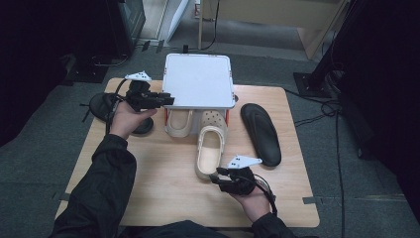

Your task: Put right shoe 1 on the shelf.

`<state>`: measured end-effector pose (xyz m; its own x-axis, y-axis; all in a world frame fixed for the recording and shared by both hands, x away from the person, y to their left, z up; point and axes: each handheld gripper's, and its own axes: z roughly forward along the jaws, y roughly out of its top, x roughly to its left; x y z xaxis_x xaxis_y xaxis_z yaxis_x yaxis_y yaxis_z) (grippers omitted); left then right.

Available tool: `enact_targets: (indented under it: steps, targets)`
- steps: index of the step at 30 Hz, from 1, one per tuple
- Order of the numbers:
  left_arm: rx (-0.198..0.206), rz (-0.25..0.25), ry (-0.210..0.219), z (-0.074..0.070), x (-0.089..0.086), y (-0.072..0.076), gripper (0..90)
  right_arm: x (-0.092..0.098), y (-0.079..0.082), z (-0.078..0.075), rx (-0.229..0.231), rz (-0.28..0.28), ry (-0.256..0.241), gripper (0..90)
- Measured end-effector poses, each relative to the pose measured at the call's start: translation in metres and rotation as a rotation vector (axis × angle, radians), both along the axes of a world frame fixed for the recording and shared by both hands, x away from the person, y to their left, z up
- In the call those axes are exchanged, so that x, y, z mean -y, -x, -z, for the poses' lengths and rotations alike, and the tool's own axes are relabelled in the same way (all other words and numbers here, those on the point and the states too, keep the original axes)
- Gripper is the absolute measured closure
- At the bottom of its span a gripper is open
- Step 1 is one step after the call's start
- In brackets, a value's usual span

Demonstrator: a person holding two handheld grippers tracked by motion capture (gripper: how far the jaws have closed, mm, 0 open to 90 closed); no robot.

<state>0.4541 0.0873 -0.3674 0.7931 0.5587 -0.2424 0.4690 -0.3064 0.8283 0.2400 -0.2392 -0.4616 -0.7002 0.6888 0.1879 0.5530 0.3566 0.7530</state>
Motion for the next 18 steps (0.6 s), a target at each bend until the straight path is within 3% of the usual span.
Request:
enact_targets:
  steps: [5,10,15,18]
  targets:
    - [0.001,-0.001,0.001,0.0,0.0,0.0,66.4,0.005,-0.004,-0.002,0.041,0.076,0.026,56.5]
    - [0.002,-0.001,0.005,0.001,0.002,0.0,66.3,0.013,-0.028,0.001,0.02,0.18,-0.01,46.1]
    - [0.003,0.001,0.006,0.001,0.002,0.0,66.5,0.008,-0.047,0.007,0.02,0.208,0.018,44.1]
    - [-0.002,-0.004,0.006,0.001,0.002,0.0,66.5,0.007,-0.055,0.01,0.004,0.213,0.011,47.7]
